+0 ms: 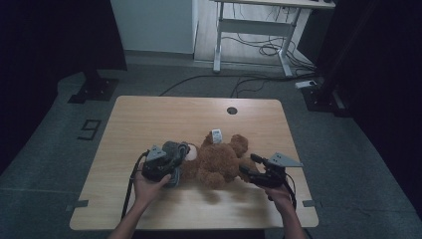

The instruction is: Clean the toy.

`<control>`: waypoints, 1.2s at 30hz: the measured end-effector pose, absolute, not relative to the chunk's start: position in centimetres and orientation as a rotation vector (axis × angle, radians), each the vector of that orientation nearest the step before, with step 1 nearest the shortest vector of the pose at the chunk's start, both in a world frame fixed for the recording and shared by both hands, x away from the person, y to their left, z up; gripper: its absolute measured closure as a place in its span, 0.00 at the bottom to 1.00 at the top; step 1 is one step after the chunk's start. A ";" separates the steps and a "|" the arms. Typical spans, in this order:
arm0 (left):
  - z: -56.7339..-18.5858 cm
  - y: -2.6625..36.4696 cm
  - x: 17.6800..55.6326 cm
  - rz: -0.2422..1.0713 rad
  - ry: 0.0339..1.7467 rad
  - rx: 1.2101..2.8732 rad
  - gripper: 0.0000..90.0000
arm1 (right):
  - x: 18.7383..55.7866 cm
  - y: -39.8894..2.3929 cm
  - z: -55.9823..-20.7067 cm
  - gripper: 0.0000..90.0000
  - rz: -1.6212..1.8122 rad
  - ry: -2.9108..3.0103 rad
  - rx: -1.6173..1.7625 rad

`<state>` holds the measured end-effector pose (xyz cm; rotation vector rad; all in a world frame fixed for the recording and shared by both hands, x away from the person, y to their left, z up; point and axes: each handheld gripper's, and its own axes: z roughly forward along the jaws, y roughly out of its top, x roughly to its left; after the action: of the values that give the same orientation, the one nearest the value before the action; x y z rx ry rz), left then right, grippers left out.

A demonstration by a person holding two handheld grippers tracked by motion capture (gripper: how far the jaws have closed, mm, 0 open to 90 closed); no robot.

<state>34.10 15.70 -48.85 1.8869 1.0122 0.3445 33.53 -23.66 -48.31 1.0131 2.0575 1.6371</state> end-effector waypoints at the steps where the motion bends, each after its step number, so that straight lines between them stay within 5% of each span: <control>1: -48.9 15.7 34.0 0.342 1.010 1.887 0.88 | 33.8 -23.4 -48.1 0.34 1.638 2.076 1.005; 12: -48.9 15.6 33.8 0.343 1.010 1.893 0.88 | 34.9 -20.8 -51.7 0.41 1.550 2.239 1.053; 24: -46.0 15.4 33.1 0.343 1.001 1.888 0.88 | 34.4 -20.9 -53.2 0.64 1.551 2.324 1.029; 30: -41.5 9.6 32.8 0.428 0.841 1.889 0.88 | 33.9 -21.0 -53.4 0.66 1.532 2.308 1.001; 36: -43.6 1.4 35.5 0.321 0.810 2.036 0.87 | 33.7 -20.9 -53.5 0.66 1.534 2.286 1.006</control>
<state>35.51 1.40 -43.62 2.0362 0.8095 0.3210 33.65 -20.91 -53.48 1.0058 2.2856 1.5344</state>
